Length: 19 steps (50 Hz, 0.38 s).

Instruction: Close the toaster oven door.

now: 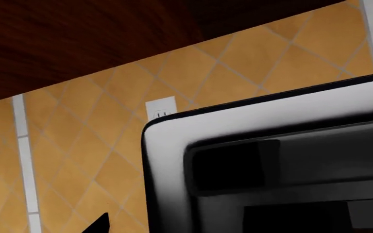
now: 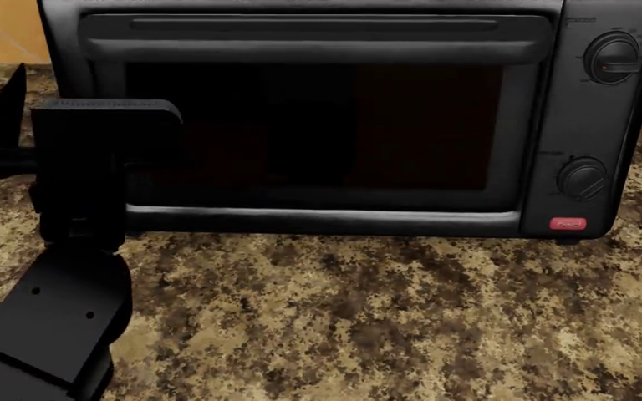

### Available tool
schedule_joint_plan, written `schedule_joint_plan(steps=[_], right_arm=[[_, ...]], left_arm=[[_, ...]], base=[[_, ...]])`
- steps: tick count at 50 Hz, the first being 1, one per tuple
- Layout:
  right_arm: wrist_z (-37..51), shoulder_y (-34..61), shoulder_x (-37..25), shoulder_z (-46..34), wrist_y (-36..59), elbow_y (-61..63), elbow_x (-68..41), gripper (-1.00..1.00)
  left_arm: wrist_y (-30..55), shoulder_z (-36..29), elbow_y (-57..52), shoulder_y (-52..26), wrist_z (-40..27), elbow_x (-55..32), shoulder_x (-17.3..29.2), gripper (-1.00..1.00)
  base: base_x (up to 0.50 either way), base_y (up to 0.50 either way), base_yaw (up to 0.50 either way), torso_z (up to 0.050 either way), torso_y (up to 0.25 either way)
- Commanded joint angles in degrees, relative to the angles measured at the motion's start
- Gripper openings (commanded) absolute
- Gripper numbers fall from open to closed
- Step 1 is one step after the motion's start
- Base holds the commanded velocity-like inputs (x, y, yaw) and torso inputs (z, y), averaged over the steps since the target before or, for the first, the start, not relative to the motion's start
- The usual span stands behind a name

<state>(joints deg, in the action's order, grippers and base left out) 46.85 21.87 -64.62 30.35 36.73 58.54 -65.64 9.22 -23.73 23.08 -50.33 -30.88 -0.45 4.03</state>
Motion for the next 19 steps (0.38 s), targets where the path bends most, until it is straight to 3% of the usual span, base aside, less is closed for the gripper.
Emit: schedule_joint_plan(steps=[1, 6, 19], right_arm=[[-0.2, -2.66, -0.08, 3.22, -0.12, 0.36, -0.49, 1.0], [0.17, -3.28, -0.51, 4.07, -0.27, 0.47, -1.09, 1.0], [0.09, -3.97, 0.14, 2.15, -1.92, 0.09, 0.73, 1.0]], left_arm=[[-5.6, -0.03, 18.47, -8.97, 1.22, 0.6, 0.22, 1.0], [-5.6, -0.27, 18.08, -9.35, 0.98, 0.59, 0.57, 1.0], [2.4, -2.99, -3.28, 0.51, 2.41, 1.68, 5.35, 1.0]], base=[[0.03, 0.0, 0.0, 0.0, 0.0], [0.03, 0.0, 0.0, 0.004, 0.0], [0.02, 0.0, 0.0, 0.002, 0.0]])
